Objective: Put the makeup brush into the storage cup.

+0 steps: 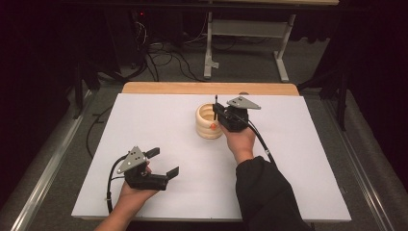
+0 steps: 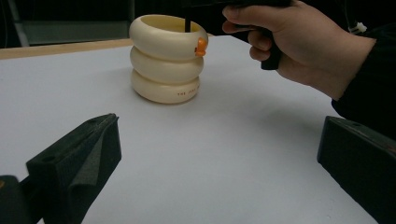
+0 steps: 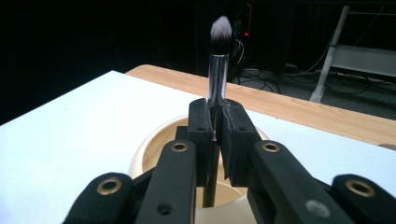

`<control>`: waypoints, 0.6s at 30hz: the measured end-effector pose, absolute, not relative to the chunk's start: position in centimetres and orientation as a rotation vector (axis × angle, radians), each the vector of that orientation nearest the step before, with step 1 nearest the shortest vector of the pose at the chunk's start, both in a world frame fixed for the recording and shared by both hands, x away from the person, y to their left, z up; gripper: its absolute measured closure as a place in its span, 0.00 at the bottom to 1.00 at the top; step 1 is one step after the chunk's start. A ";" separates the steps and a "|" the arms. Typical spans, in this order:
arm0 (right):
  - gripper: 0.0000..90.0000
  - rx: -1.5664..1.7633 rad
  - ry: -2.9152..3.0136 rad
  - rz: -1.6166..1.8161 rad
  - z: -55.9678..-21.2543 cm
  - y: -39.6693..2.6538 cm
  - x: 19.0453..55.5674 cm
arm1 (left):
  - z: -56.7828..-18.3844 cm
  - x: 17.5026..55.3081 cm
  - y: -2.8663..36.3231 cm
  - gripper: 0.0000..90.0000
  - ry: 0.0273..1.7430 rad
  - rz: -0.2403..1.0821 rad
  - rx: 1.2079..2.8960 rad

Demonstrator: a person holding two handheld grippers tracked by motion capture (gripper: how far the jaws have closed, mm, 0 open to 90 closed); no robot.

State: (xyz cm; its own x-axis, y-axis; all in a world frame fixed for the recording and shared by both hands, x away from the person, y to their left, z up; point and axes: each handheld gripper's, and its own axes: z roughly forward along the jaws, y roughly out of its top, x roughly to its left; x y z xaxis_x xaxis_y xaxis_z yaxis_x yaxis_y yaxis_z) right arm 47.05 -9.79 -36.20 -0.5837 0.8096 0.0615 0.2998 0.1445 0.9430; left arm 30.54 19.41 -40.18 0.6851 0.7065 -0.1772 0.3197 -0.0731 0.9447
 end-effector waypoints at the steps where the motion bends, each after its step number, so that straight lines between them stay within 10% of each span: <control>1: 0.95 1.060 1.959 1.439 -36.2 -9.8 47.1 | -40.2 30.5 19.4 0.00 0.842 0.392 1.668; 9: 0.92 1.051 1.949 1.444 -36.0 -9.5 47.1 | -40.2 30.5 19.4 0.00 0.842 0.392 1.665; 14: 0.55 1.059 1.920 1.472 -35.9 -9.4 47.0 | -40.2 30.5 19.4 0.00 0.845 0.392 1.661; 18: 0.44 1.066 1.909 1.468 -35.9 -9.4 46.9 | -40.1 30.6 19.4 0.00 0.843 0.392 1.663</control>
State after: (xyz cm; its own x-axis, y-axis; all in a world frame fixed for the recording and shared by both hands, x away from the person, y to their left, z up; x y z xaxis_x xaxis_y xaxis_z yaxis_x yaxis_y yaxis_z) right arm 46.94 -9.45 -35.87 -0.5668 0.8209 0.0702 0.2784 0.1106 0.9541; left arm 30.55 19.43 -40.15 0.6836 0.7074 -0.1798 0.3188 -0.0677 0.9454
